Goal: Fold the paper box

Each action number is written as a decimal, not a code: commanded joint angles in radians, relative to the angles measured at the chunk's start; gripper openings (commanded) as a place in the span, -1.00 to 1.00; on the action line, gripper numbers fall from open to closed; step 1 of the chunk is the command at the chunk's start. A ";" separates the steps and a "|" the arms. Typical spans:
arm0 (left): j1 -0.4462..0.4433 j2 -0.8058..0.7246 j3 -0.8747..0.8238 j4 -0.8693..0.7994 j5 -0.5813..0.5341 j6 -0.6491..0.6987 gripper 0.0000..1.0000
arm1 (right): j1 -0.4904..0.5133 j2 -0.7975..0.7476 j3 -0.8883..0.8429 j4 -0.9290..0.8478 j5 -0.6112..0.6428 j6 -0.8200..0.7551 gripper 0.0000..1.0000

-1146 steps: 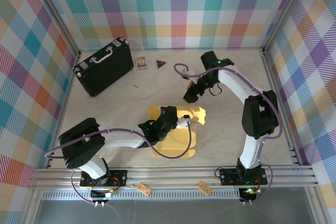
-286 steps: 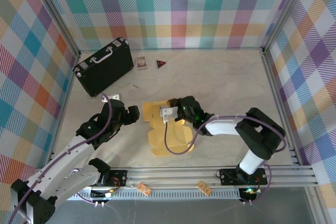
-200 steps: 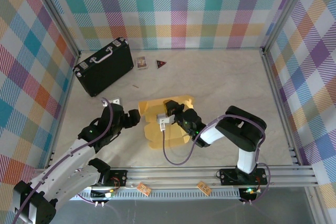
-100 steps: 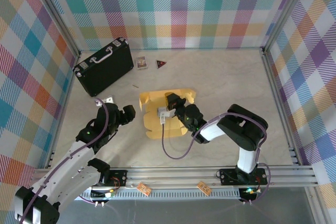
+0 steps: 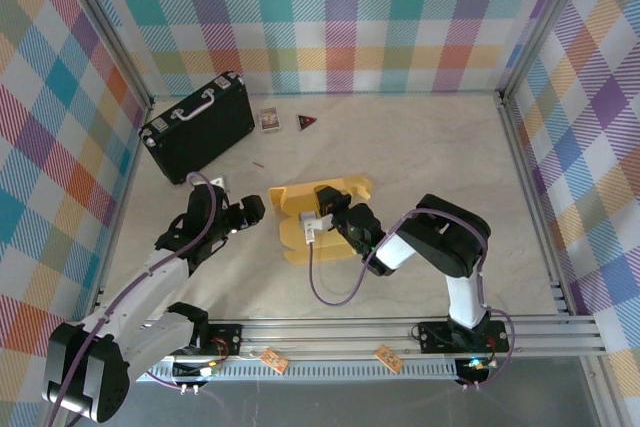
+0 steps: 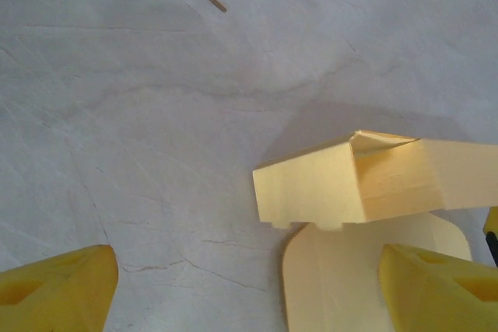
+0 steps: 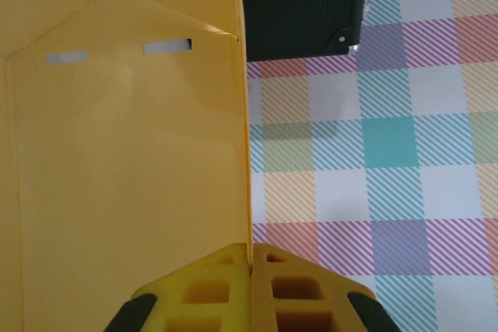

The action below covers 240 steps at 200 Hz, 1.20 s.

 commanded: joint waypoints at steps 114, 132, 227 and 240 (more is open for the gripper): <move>0.057 0.478 0.236 0.203 0.207 0.392 0.66 | 0.018 0.023 0.021 0.035 0.001 0.069 -1.00; 0.075 0.461 0.174 0.328 0.348 0.333 0.67 | 0.016 0.028 0.021 0.035 0.001 0.076 -1.00; 0.078 0.326 0.278 0.022 0.215 0.302 0.78 | 0.013 0.052 0.030 0.035 0.001 0.083 -1.00; 0.078 0.362 0.279 0.020 0.250 0.308 0.76 | 0.013 0.052 0.031 0.035 0.001 0.084 -1.00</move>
